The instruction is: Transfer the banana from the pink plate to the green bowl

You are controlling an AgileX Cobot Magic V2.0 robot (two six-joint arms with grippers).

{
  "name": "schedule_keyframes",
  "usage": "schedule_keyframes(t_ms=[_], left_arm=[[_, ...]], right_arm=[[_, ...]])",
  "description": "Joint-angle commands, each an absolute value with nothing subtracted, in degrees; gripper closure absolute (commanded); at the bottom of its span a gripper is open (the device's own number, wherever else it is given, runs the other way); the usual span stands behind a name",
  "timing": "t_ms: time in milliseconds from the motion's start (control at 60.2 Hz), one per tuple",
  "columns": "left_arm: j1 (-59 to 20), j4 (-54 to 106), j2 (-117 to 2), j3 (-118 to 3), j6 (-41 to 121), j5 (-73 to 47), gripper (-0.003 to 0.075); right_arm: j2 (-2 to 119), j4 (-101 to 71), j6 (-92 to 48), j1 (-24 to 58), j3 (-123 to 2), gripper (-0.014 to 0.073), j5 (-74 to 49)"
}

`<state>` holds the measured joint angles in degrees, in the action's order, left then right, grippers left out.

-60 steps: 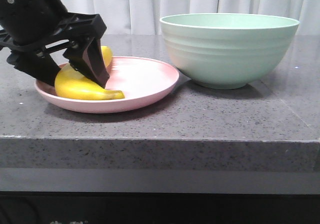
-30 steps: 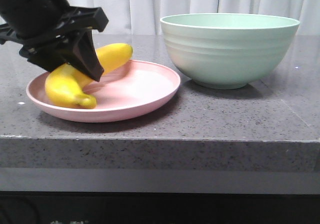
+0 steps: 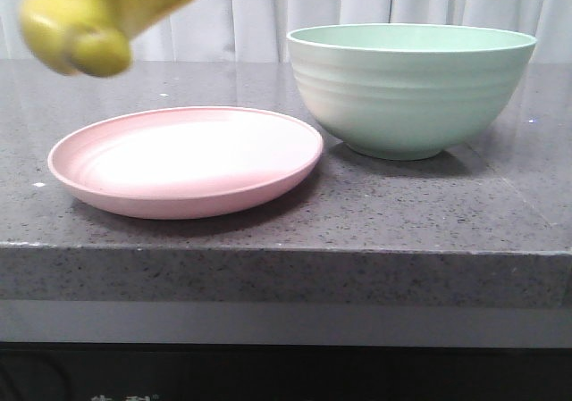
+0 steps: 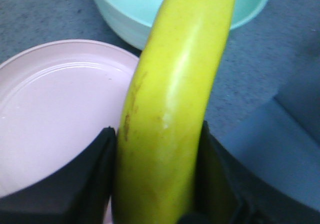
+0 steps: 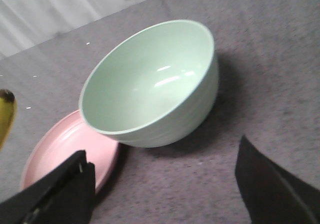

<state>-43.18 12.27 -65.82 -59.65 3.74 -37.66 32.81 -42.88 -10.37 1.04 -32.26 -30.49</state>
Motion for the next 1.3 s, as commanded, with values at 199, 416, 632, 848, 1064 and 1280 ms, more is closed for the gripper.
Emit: schedule_keyframes(t_ms=[199, 416, 632, 848, 1064, 1280], left_arm=[[-48.1, 13.33, -60.86, -59.36, 3.74, -34.03, 0.0641], [-48.1, 13.33, -60.86, -59.36, 3.74, -33.58, 0.0641], [-48.1, 13.33, -60.86, -59.36, 3.74, -33.46, 0.0641], [-48.1, 13.33, -60.86, -59.36, 3.74, -33.38, 0.0641], [-48.1, 13.33, -60.86, -59.36, 3.74, -33.38, 0.0641], [-48.1, 13.33, -60.86, -59.36, 3.74, -33.38, 0.0622]], right_arm=[[44.8, -86.97, -35.67, 5.84, -37.58, 0.0002, -39.01], [54.3, -104.56, -46.48, 9.31, -37.58, 0.0002, -45.85], [61.72, -107.21, -49.58, 15.27, -38.96, 0.0002, -45.7], [68.2, -108.62, -51.53, 21.55, -44.0, 0.0005, -45.25], [72.16, -108.62, -51.71, 23.97, -46.99, 0.0169, -45.68], [72.37, -108.62, -51.91, 23.99, -47.03, 0.0416, -45.97]])
